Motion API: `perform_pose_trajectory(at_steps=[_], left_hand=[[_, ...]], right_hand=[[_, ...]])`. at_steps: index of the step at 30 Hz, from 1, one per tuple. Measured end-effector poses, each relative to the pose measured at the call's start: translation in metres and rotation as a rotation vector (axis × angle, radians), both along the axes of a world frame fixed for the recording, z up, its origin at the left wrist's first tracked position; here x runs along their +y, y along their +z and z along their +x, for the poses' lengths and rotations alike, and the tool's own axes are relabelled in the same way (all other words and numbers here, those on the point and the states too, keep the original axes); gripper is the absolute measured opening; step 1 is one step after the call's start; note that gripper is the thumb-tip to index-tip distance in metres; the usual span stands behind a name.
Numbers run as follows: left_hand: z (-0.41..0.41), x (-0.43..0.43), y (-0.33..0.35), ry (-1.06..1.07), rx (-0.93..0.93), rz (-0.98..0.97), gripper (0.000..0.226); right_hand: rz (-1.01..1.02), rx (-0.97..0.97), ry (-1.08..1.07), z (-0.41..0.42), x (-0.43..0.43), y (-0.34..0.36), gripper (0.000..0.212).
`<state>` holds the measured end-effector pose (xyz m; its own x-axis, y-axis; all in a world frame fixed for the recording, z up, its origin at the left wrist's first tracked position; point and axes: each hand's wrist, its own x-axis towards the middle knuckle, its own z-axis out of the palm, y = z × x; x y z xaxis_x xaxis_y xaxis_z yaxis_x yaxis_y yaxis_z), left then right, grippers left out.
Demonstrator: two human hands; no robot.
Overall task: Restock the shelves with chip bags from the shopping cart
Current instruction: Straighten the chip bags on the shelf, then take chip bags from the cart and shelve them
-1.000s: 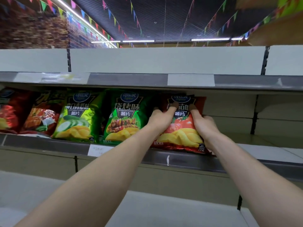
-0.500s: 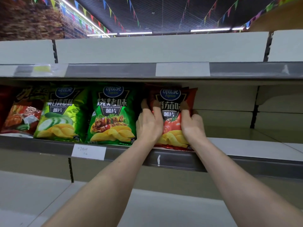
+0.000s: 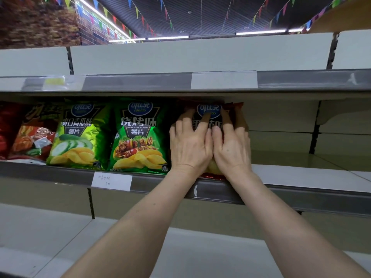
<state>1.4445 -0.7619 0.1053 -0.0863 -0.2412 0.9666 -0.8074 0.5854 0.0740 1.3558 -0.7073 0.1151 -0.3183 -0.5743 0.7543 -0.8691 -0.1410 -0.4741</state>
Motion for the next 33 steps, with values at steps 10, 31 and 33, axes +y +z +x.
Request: perform_pose_trajectory(at_steps=[10,31,33], left_hand=[[0.002,0.005,-0.002,0.136,-0.090,0.066,0.032],[0.106,0.071,-0.005,0.470,0.057,0.300,0.035],[0.130,0.080,-0.008,0.509,0.086,0.328,0.034]], right_hand=[[0.083,0.203,-0.082,-0.002,0.002,-0.004,0.038],[0.021,0.390,0.347,0.081,0.038,-0.013,0.050],[0.030,0.413,0.394,0.103,0.041,-0.014,0.051]])
